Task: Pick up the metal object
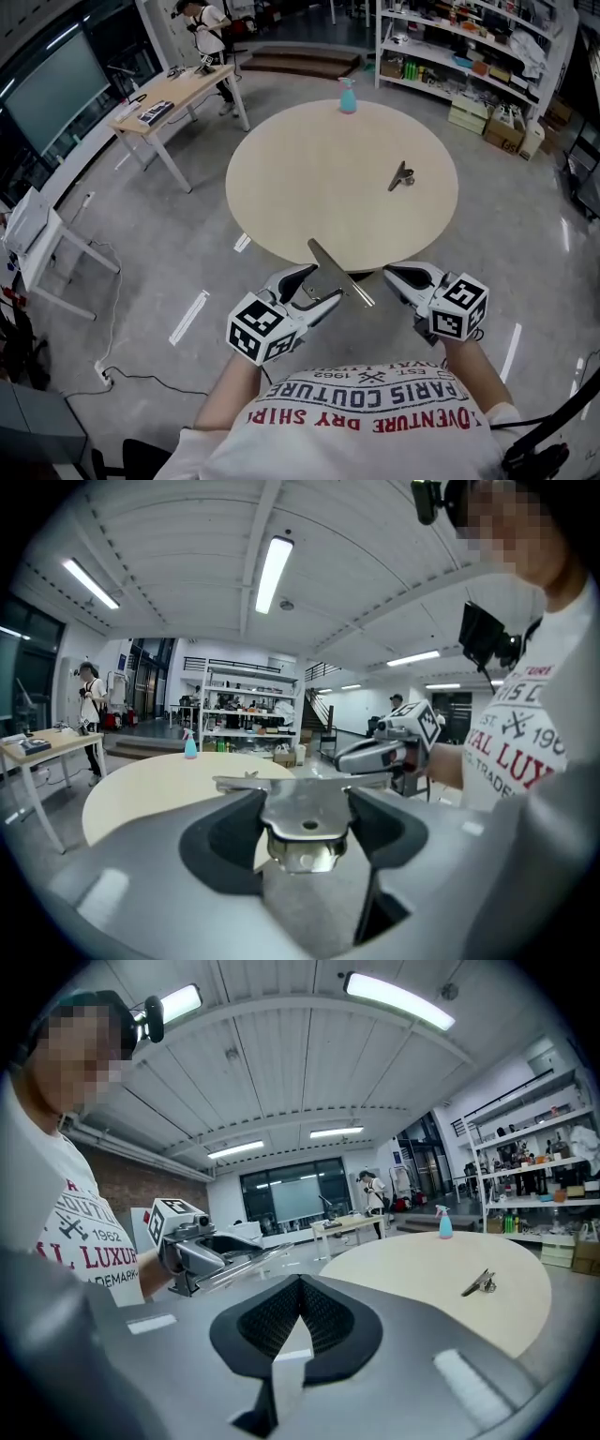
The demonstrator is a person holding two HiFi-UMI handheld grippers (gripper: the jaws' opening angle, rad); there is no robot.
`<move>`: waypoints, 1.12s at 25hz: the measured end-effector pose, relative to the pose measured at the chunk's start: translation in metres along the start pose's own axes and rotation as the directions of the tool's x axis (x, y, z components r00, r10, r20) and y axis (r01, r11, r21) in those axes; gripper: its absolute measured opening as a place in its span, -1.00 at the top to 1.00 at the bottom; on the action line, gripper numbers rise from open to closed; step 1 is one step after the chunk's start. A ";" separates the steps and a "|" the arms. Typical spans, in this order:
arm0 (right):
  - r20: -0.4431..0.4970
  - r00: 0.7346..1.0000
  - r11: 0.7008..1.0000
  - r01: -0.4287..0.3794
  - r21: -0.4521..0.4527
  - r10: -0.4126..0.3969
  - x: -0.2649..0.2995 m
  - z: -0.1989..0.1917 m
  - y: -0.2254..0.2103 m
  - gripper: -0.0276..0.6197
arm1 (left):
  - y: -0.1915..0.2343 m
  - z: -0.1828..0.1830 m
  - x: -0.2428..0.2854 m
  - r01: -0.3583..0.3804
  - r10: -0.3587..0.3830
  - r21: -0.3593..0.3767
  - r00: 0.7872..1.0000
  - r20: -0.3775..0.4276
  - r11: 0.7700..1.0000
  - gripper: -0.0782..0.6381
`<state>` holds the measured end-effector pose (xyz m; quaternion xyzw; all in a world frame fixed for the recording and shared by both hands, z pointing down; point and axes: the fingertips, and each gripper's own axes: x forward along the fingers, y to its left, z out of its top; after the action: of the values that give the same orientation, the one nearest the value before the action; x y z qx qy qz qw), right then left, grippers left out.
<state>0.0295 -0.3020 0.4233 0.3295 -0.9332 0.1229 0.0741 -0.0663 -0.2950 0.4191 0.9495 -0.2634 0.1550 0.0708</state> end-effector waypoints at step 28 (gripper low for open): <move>0.012 0.999 0.998 -0.036 -0.042 0.037 -0.149 -0.046 0.134 0.91 | -0.183 -0.014 -0.073 -0.063 0.063 0.018 0.998 0.031 0.998 -0.01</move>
<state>0.0624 -0.0998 0.4106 0.3116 -0.9419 0.1028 0.0725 -0.0331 -0.1015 0.3981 0.9436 -0.2927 0.1454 0.0528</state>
